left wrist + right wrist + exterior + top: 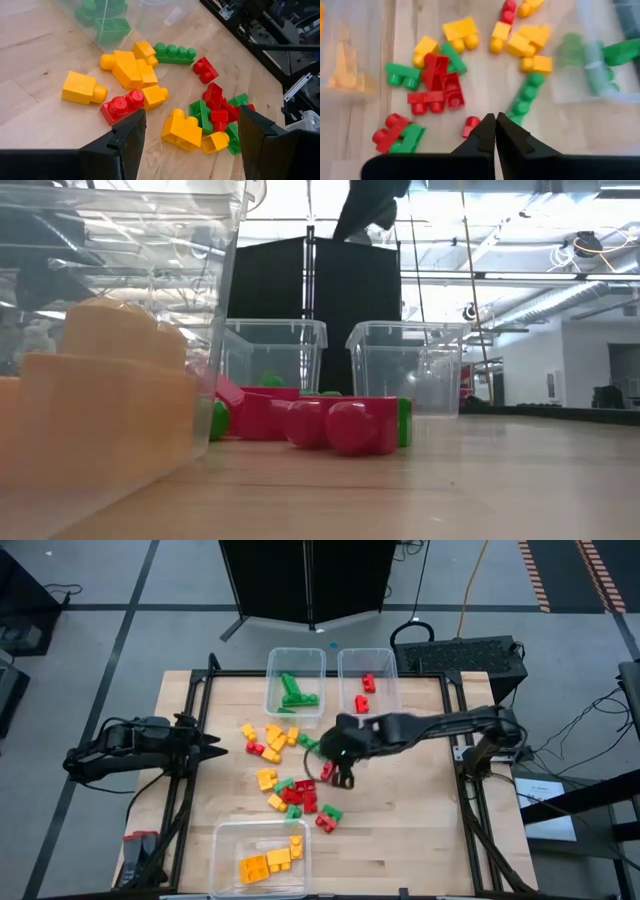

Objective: Sort blocks
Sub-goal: Put the red game piece into the top right transparent bin

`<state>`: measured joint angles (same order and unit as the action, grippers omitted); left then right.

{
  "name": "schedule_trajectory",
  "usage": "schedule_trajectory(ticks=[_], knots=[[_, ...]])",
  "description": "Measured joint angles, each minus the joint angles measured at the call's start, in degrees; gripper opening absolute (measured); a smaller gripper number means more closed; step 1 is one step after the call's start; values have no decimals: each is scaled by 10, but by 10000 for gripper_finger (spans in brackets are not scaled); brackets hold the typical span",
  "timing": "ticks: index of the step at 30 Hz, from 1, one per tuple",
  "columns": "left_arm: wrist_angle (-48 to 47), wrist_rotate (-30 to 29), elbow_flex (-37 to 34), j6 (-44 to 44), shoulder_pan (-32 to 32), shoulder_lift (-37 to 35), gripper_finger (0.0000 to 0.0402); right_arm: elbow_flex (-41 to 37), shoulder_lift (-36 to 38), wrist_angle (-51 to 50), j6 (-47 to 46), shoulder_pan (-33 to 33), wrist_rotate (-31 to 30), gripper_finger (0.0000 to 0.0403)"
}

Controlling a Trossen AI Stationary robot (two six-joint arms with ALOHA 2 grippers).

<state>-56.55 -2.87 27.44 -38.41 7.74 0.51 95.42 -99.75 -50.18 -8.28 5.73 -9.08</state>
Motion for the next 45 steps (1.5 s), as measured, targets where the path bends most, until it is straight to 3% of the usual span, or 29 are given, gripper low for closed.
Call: schedule_trajectory(ticks=[6, 10, 17, 23, 27, 36, 40, 45], knots=[[0, 0, 0, 0, 0, 0, 210, 0, -13, -4, 80, -5, 39, 51], [0, 0, 0, 0, 0, 0, 210, 0, -66, -6, 146, -4, 78, 111], [0, 0, 0, 0, 0, 0, 210, -1, -158, -11, 235, -2, 79, 234], [0, 0, 0, 0, 0, 0, 210, -1, -203, -10, 371, 4, 77, 284], [0, 0, 0, 0, 0, 0, 210, -1, -226, -1, 431, 3, 70, 290], [0, -2, 0, -1, 0, 0, 210, 0, -260, 0, 469, -19, 47, 278], [1, -4, 0, -2, 0, 0, 210, 3, -275, -13, 461, -29, 51, 245], [1, -4, 0, -2, 0, 0, 210, 3, -284, -15, 455, -31, 66, 163]])
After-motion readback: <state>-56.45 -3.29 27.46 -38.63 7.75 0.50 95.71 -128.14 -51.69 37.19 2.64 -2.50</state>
